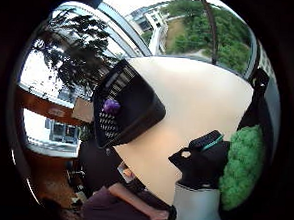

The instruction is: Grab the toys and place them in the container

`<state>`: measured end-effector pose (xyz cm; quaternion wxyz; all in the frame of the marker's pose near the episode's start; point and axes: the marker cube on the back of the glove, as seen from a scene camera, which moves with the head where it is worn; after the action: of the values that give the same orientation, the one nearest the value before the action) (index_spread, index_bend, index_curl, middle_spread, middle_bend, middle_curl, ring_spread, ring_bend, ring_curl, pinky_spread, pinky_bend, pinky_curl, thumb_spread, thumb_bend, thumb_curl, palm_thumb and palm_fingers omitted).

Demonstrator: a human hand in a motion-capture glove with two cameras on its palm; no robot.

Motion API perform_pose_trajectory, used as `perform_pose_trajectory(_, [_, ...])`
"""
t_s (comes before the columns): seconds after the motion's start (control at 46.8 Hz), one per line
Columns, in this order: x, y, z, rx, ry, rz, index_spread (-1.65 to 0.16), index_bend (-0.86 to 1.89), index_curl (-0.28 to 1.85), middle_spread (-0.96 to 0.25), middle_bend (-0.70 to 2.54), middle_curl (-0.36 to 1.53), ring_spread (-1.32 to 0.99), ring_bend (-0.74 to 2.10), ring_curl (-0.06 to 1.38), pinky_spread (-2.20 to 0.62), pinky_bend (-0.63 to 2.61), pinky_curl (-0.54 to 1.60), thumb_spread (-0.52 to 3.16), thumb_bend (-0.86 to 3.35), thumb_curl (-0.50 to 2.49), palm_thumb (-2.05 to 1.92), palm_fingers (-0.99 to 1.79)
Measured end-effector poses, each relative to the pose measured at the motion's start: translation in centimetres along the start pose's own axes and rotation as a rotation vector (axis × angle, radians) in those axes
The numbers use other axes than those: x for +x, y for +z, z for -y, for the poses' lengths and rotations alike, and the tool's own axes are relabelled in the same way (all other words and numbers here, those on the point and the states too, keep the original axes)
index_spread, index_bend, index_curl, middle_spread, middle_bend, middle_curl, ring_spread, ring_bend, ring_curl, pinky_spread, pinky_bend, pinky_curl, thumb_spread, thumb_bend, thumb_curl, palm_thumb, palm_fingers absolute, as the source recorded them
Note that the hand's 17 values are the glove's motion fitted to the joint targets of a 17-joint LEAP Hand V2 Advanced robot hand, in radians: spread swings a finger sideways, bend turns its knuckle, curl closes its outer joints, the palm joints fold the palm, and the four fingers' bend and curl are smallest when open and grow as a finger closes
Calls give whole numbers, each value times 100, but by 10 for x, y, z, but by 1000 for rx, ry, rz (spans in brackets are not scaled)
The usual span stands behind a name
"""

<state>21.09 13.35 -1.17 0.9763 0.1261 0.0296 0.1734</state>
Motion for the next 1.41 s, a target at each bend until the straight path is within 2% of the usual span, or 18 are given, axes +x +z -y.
perform_pose_trajectory(0.149, [-34,-49,23,71,-122,-167,-30,81,72,-17,108,68,-35,140,64,-39,116,55,89,11,73,54,109])
perform_pose_trajectory(0.235, [-82,-71,36,88,-166,-81,-29,81,75,-17,109,69,-35,141,65,-39,117,56,86,10,76,54,108])
perform_pose_trajectory(0.363, [-145,-82,66,115,-38,-55,-29,81,79,-16,111,71,-34,142,66,-39,118,57,82,9,81,54,106])
perform_pose_trajectory(0.576, [-234,-46,93,99,-163,-57,-29,80,85,-16,111,73,-34,143,67,-39,118,58,78,8,89,53,105])
perform_pose_trajectory(0.662, [-263,-24,105,93,-102,-103,-30,79,88,-16,111,74,-34,143,67,-39,119,59,77,7,91,53,105])
perform_pose_trajectory(0.747, [-306,-7,107,54,-319,23,-30,77,90,-16,110,74,-34,143,68,-39,119,59,77,7,94,53,104])
perform_pose_trajectory(0.79, [-323,1,110,43,-368,46,-30,77,91,-16,110,75,-34,142,68,-39,119,59,76,7,96,53,103])
perform_pose_trajectory(0.854, [-335,13,117,15,-354,10,-30,75,92,-16,108,75,-34,141,68,-39,119,59,76,6,97,53,100])
perform_pose_trajectory(0.897, [-338,23,123,-36,-267,-39,-30,73,93,-16,106,75,-34,141,68,-38,120,59,76,6,98,53,97])
perform_pose_trajectory(0.961, [-346,41,131,-172,-103,-101,-29,62,92,-15,97,73,-34,136,66,-38,122,59,78,4,98,52,77])
perform_pose_trajectory(1.004, [-353,49,128,-281,-183,-75,-29,56,93,-16,91,72,-34,135,67,-37,126,60,80,4,98,51,66])
perform_pose_trajectory(1.025, [-355,52,126,-323,-256,-45,-29,36,87,-16,73,66,-33,136,66,-36,130,60,90,-1,95,39,30])
perform_pose_trajectory(1.046, [-355,53,124,-350,-315,-12,-29,36,89,-14,51,62,-29,125,66,-31,132,63,93,-10,92,24,-22])
perform_pose_trajectory(1.068, [-353,54,122,-365,-351,17,-29,33,88,-12,42,60,-23,114,66,-25,134,66,97,-11,89,17,-49])
perform_pose_trajectory(1.089, [-352,55,122,-370,-367,40,-29,26,83,-11,36,57,-20,100,62,-21,132,64,100,-11,86,12,-63])
perform_pose_trajectory(1.217, [-346,49,122,-329,-378,42,-30,7,59,-4,12,43,-8,52,41,-7,114,50,116,-8,72,-7,-57])
perform_pose_trajectory(1.324, [-323,30,118,-294,-399,16,-29,6,50,-2,7,37,-2,38,34,-1,104,45,125,-6,62,-9,-47])
perform_pose_trajectory(1.409, [-295,9,116,-264,-277,-36,-28,6,44,-2,7,33,0,33,32,2,98,42,129,-6,55,-9,-42])
